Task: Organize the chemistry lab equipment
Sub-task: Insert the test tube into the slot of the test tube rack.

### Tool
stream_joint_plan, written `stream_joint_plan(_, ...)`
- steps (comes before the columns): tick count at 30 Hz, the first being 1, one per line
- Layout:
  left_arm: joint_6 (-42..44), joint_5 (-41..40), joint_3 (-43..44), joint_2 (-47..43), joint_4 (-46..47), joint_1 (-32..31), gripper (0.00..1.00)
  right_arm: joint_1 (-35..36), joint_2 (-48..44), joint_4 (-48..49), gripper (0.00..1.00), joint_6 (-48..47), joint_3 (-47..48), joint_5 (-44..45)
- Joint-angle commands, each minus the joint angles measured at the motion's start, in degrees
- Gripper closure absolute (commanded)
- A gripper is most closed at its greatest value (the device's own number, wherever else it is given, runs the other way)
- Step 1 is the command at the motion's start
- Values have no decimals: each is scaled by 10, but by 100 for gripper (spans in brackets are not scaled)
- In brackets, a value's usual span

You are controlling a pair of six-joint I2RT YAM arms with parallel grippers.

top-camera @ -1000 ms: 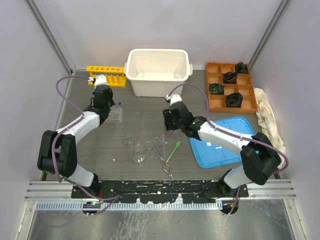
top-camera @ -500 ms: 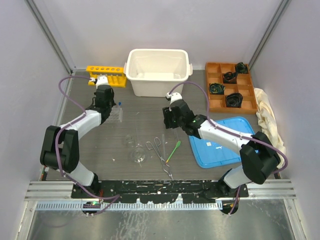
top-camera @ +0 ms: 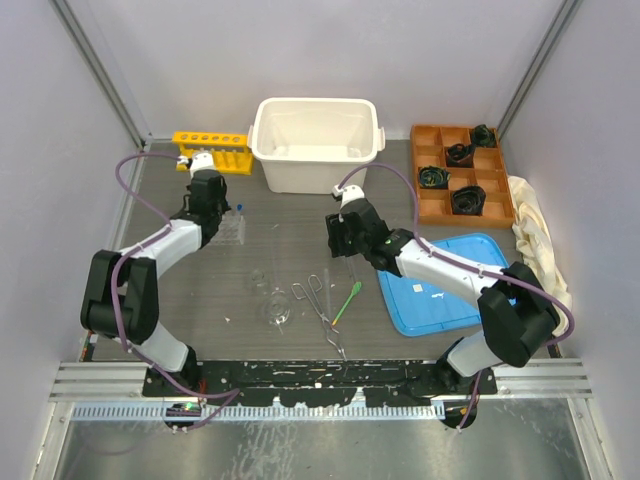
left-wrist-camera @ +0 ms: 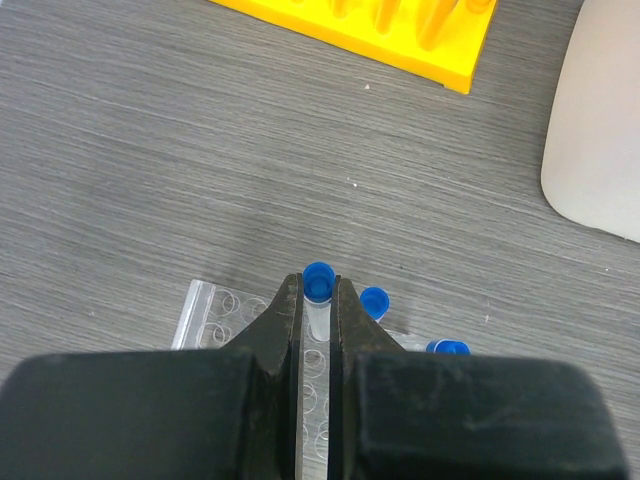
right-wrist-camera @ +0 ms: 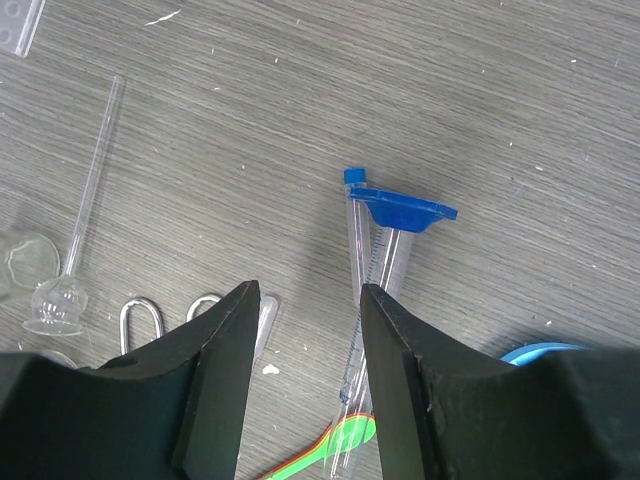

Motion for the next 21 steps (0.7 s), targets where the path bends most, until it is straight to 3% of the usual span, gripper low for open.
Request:
stream_joint_plan(1,-12,4,17,4,37,5,100,-3,-2,26,49,-4,21,-3)
stream_joint_plan(21,-30,9,23,29,9,4,100,-6,-5,26,49,-5,17,-5)
